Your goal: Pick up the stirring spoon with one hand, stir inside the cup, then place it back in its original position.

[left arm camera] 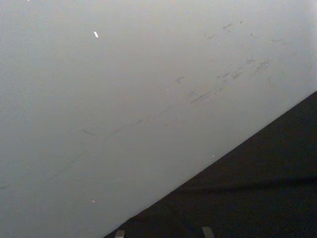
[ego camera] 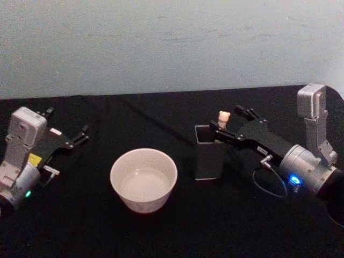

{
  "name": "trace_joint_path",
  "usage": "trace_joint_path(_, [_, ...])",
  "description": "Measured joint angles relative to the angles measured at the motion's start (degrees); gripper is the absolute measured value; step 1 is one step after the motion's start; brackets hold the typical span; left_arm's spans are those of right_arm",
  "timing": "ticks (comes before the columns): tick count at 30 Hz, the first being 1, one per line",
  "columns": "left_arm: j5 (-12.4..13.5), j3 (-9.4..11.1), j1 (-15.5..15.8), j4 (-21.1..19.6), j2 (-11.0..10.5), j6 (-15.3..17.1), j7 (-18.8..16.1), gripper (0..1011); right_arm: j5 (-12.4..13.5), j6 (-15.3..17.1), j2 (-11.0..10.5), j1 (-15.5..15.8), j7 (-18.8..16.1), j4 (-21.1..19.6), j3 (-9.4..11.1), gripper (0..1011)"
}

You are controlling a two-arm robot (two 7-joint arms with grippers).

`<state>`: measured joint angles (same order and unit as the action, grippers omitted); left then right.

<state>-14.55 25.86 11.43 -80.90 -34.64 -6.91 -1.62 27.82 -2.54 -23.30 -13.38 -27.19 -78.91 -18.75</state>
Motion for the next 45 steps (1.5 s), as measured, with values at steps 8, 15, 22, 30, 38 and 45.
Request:
trace_joint_path(8, [0.0,0.0,0.0,0.0,0.0,0.0,0.0,1001,0.0,-0.06,-0.01,0.03,0.02,-0.01,-0.03,1002])
trace_joint_path(15, [0.0,0.0,0.0,0.0,0.0,0.0,0.0,1001,0.0,-0.09,-0.01,0.04,0.04,-0.01,-0.04,895])
trace_joint_path(22, [0.0,0.0,0.0,0.0,0.0,0.0,0.0,1001,-0.01,-0.13,-0.01,0.04,0.06,-0.01,-0.04,684])
trace_joint_path(30, [0.0,0.0,0.0,0.0,0.0,0.0,0.0,1001,-0.01,-0.15,-0.01,0.04,0.06,-0.01,-0.04,448])
trace_joint_path(38, [0.0,0.0,0.0,0.0,0.0,0.0,0.0,1001,0.0,-0.16,0.0,0.04,0.06,-0.01,-0.04,234])
trace_joint_path(45, [0.0,0.0,0.0,0.0,0.0,0.0,0.0,1001,0.0,-0.16,0.0,0.04,0.06,-0.01,-0.03,229])
